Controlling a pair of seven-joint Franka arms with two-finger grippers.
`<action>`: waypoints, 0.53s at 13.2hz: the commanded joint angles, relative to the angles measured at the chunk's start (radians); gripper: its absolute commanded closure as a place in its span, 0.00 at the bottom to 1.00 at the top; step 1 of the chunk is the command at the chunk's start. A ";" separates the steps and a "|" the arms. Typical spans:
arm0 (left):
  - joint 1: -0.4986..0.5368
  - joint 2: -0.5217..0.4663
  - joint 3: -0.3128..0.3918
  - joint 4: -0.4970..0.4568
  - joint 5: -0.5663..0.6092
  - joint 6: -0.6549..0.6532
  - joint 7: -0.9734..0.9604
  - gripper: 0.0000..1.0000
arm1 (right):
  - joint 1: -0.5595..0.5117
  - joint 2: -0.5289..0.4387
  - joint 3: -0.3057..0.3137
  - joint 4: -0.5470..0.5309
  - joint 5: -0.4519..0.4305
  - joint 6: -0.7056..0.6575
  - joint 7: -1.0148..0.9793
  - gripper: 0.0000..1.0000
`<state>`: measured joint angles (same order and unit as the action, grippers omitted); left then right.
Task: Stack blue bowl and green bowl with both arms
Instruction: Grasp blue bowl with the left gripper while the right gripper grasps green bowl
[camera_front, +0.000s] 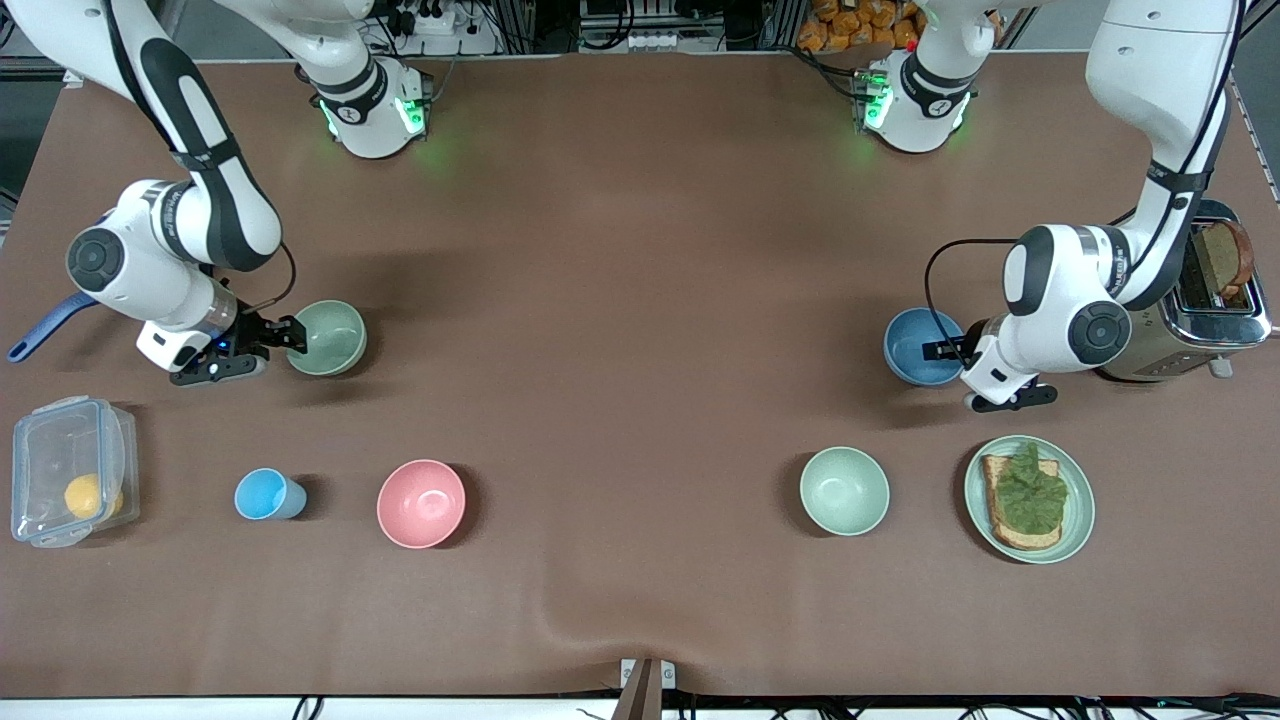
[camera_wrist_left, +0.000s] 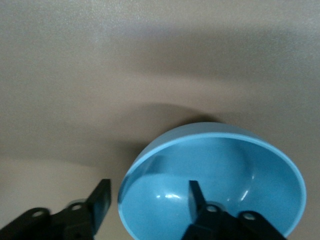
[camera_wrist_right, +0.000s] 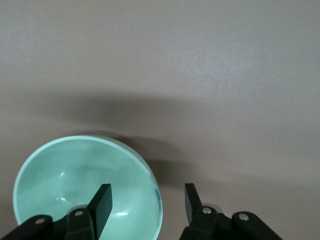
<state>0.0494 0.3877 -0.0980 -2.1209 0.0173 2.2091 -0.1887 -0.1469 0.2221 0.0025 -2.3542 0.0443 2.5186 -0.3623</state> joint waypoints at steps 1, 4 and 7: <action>0.004 0.008 -0.003 0.001 0.020 0.012 0.003 0.76 | -0.031 0.013 0.013 -0.026 0.019 0.054 -0.034 0.36; 0.018 0.013 -0.005 0.004 0.018 0.012 -0.011 1.00 | -0.026 0.036 0.014 -0.077 0.019 0.170 -0.034 0.65; 0.017 0.010 -0.006 0.007 0.018 0.009 -0.011 1.00 | -0.023 0.034 0.016 -0.074 0.019 0.160 -0.027 1.00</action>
<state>0.0571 0.3870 -0.1014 -2.1154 0.0163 2.2065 -0.1877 -0.1517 0.2694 0.0023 -2.4165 0.0445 2.6710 -0.3682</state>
